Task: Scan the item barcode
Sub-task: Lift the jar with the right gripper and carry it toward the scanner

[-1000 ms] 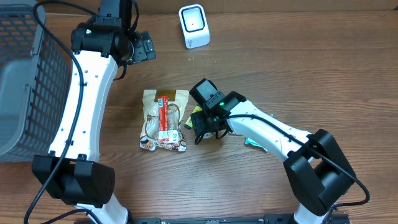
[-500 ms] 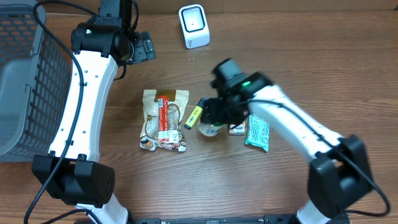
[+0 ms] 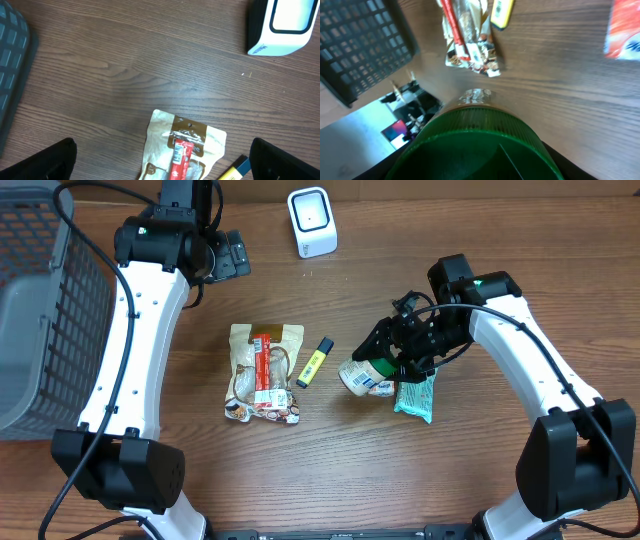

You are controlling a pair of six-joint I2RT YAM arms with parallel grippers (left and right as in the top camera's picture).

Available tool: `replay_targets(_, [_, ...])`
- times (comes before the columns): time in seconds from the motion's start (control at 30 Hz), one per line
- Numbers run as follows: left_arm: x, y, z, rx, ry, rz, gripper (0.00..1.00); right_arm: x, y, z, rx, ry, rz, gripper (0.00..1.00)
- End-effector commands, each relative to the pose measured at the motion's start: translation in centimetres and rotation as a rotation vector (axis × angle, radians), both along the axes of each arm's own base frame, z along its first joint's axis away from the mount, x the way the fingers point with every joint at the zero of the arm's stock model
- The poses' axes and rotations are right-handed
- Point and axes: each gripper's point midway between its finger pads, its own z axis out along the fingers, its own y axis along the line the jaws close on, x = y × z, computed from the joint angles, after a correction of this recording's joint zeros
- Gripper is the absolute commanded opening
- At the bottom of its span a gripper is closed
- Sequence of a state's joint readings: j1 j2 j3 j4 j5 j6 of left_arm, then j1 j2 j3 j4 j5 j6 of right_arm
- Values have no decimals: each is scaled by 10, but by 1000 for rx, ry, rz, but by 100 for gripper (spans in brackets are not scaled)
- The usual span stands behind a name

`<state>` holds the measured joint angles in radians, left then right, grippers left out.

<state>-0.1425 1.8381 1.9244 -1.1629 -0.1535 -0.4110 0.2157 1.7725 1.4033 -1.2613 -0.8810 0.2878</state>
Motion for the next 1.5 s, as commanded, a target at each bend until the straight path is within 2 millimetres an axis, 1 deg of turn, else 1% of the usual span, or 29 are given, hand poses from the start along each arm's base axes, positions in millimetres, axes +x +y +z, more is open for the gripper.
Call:
replay_targets(0.0, [-1, 0, 19, 6, -46, -12, 100, -3, 13, 36, 152, -27, 15, 4])
replay_targets(0.07, [-1, 0, 19, 6, -46, -12, 100, -7, 15, 41, 181, 2, 14, 4])
replay_targets(0.2, [-1, 0, 19, 6, -46, -12, 100, -11, 14, 41, 177, 26, 11, 4])
replay_targets(0.33, [-1, 0, 19, 6, -46, -12, 100, -19, 17, 50, 223, 87, 4, 4])
replay_targets(0.4, [-1, 0, 19, 6, -46, -12, 100, -21, 17, 52, 227, 102, 2, 4])
replay_targets(1.3, [-1, 0, 19, 6, -46, -12, 100, -20, 17, 51, 226, 100, 2, 4])
replay_targets(1.4, [-1, 0, 19, 6, -46, -12, 100, -18, 16, 49, 215, 79, 5, 4])
replay_targets(1.47, [-1, 0, 19, 6, -46, -12, 100, -14, 13, 41, 171, 44, 9, 4])
